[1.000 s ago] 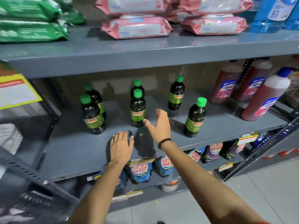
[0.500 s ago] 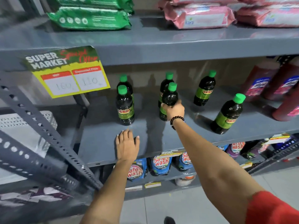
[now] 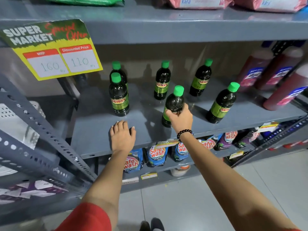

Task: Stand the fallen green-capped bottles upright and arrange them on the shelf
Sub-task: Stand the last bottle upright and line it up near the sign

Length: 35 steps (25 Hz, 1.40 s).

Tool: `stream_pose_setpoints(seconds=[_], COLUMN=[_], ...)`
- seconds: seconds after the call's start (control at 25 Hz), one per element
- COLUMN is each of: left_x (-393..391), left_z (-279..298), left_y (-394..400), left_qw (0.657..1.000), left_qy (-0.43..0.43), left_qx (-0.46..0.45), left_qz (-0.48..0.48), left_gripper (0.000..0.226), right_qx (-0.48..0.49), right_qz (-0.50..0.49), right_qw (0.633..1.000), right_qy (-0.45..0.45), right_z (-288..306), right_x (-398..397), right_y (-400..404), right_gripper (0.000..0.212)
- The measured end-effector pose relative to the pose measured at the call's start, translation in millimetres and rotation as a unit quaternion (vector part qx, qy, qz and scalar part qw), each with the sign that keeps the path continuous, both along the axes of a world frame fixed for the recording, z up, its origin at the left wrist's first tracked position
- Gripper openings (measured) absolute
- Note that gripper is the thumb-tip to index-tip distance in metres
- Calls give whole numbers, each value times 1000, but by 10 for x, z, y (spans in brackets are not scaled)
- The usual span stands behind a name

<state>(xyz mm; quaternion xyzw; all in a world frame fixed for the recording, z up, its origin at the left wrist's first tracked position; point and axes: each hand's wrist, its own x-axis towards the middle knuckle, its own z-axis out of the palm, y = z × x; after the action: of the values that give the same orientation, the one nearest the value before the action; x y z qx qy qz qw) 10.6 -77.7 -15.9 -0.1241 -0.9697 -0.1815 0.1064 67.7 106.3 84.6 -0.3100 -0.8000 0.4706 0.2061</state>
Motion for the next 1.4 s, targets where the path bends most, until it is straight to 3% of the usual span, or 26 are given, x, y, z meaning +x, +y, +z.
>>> stream_pose_setpoints(seconds=[0.2,0.28,0.4,0.48,0.56,0.68,0.84,1.16,1.4], left_x=[-5,-9,-14,-19,-23,-53,-148,-251,-258], left_z=[-18,-31,-38,-35,-6,52,77,-45,-13], left_y=[-5,-5,-5,3,-8,-142,-534,-833,-860], left_qw=[1000,1000,1000,1000,999,997,994,996,996], left_qy=[4,9,14,23,27,36,46,2,-16], left_qx=[-4,-4,-2,10,33,46,38,6,11], left_qz=[-2,2,3,7,16,41,89,91,84], left_gripper=[45,43,43,37,33,33,33,40,45], right_qx=[-6,-22,82,178,198,179,122,-33,-27], right_qz=[8,23,-2,17,77,156,229,181,140], right_qw=[1000,999,995,975,962,959,963,982,989], right_qy=[1,-2,49,133,173,152,75,-38,-35], right_z=[-51,-48,-17,32,65,14,-16,119,171], right_x=[95,110,207,261,227,1,-450,-1226,-1220], right_y=[45,38,-38,-156,-315,-583,-951,-1368,-1388], right_gripper=[43,55,76,57,43,40,54,105,64])
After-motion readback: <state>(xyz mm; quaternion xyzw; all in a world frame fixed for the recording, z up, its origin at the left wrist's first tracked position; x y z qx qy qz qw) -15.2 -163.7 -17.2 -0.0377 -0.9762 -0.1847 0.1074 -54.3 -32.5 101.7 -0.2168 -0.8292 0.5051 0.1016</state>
